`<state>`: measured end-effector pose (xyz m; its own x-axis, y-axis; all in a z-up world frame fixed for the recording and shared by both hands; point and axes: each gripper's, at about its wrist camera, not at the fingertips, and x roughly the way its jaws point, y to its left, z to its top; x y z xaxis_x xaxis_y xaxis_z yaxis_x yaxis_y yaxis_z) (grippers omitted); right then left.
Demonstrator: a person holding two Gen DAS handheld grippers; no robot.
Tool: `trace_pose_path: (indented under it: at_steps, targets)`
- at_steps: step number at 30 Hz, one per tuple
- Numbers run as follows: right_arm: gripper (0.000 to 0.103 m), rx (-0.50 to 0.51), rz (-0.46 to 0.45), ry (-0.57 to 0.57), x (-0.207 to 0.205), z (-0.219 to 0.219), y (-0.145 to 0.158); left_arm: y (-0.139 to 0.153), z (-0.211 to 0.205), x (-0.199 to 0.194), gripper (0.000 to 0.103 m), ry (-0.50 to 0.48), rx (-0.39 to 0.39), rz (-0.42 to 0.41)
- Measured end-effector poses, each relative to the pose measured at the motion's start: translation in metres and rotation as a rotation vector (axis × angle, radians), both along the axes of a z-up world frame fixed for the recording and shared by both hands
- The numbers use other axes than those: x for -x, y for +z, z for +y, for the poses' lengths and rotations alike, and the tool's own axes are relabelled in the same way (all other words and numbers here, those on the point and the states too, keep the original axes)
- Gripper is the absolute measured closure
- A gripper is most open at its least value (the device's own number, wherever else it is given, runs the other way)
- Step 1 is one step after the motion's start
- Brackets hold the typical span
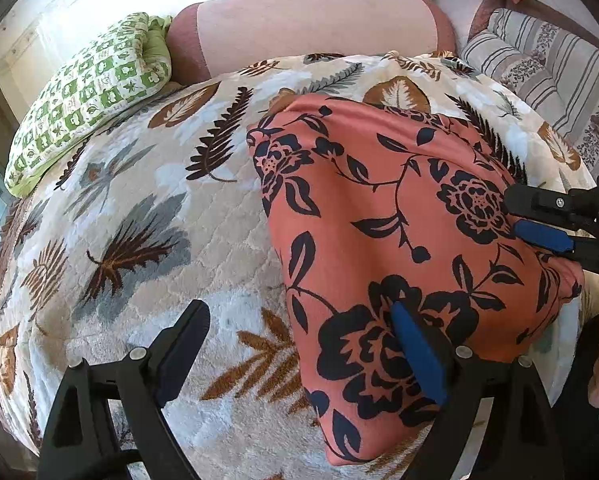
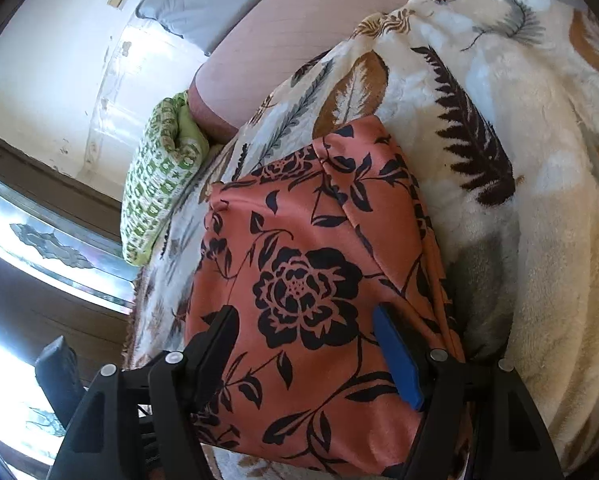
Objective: Fold small clothes
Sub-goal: 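Press and smooth the orange floral bundle flat with both open tools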
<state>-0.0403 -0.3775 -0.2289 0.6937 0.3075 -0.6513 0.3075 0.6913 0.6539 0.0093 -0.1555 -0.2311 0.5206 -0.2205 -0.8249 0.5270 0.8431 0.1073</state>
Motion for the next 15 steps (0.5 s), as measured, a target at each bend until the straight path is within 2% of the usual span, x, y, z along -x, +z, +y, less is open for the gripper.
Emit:
trace_pose_path:
  at_steps: [15]
  targets:
    - [0.03,0.065,-0.012,0.013,0.0033,0.0075,0.0011,-0.007,0.0037,-0.0058,0.004,0.014,0.024,0.009]
